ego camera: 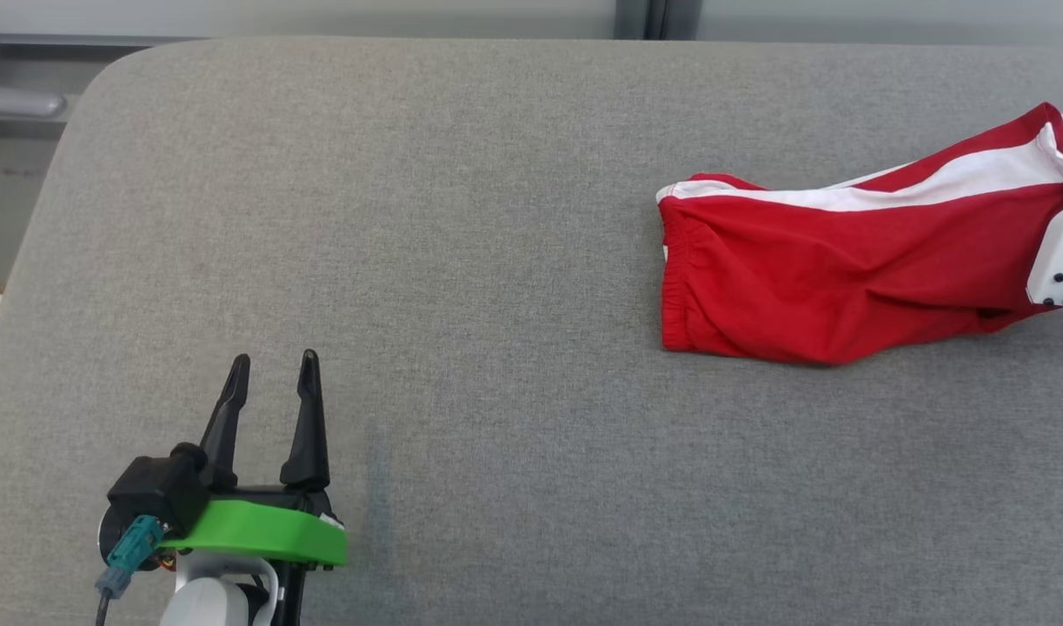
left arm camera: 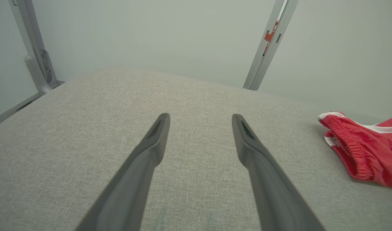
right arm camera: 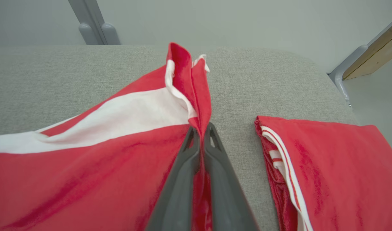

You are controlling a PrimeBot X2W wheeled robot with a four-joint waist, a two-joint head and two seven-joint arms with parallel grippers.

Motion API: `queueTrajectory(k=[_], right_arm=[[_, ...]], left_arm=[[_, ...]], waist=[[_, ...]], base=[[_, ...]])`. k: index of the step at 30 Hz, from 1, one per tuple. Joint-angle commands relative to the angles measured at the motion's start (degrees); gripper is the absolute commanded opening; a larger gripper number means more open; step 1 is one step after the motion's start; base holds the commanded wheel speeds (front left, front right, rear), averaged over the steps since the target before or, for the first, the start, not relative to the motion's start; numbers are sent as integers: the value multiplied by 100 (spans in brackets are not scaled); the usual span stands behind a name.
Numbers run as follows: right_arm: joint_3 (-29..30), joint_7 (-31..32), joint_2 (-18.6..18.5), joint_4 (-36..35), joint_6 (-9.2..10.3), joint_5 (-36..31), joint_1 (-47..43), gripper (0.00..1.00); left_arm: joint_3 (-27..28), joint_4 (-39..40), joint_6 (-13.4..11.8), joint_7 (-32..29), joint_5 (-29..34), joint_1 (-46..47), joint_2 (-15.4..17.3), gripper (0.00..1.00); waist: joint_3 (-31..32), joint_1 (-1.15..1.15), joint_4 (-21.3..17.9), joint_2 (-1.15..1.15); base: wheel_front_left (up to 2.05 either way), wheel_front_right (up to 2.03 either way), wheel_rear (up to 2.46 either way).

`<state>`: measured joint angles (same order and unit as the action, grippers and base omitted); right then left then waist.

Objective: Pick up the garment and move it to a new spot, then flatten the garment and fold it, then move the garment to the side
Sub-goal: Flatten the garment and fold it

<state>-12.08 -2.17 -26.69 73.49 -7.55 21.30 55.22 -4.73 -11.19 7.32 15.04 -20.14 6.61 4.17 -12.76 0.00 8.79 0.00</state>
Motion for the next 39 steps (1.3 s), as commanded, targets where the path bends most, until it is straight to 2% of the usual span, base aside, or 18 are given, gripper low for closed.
queueTrajectory(k=[1,5,9,16,22,29,30,31,35,39], right_arm=[[-3,-86,-31,12,14,-133,36,0],[-80,-152,233,8,13,-452,130,0],[-234,-71,775,-163,13,-643,179,0],[-525,462,1795,-467,13,-725,1,0],[-531,789,2203,-531,13,-802,-140,0],[-509,1055,2358,-504,13,-902,-307,0],[-518,1072,2365,-548,13,-873,-333,44],[-567,1106,2372,-628,13,-775,-389,100],[-1086,1402,2382,-1413,11,34,-751,100],[-1618,1936,2371,-2838,11,1512,-1191,100]], left_arm=[[-30,-19,19,13,-19,-83,28,100],[-106,-67,18,13,-51,-183,83,100],[-146,-78,17,13,-114,-273,136,100],[-186,-33,18,13,-151,-352,140,100],[-256,-48,18,13,-252,-214,145,100],[-249,-64,18,13,-297,-157,139,100],[-244,-67,18,13,-300,-147,136,100],[-249,-71,18,13,-302,-136,132,100],[-260,-96,18,13,-294,-115,132,100],[-201,-80,18,13,-284,-165,136,100]], waist=[[180,0,-91,0],[346,0,-91,0],[466,0,-77,0],[555,0,23,0],[478,0,182,0],[425,0,293,0],[416,0,303,0],[412,0,317,0],[416,0,334,0],[438,0,234,0]], base=[[0,0,0],[0,0,0],[0,0,0],[0,0,0],[0,0,0],[0,0,0],[0,0,0],[0,0,0],[0,0,0],[0,0,0]])
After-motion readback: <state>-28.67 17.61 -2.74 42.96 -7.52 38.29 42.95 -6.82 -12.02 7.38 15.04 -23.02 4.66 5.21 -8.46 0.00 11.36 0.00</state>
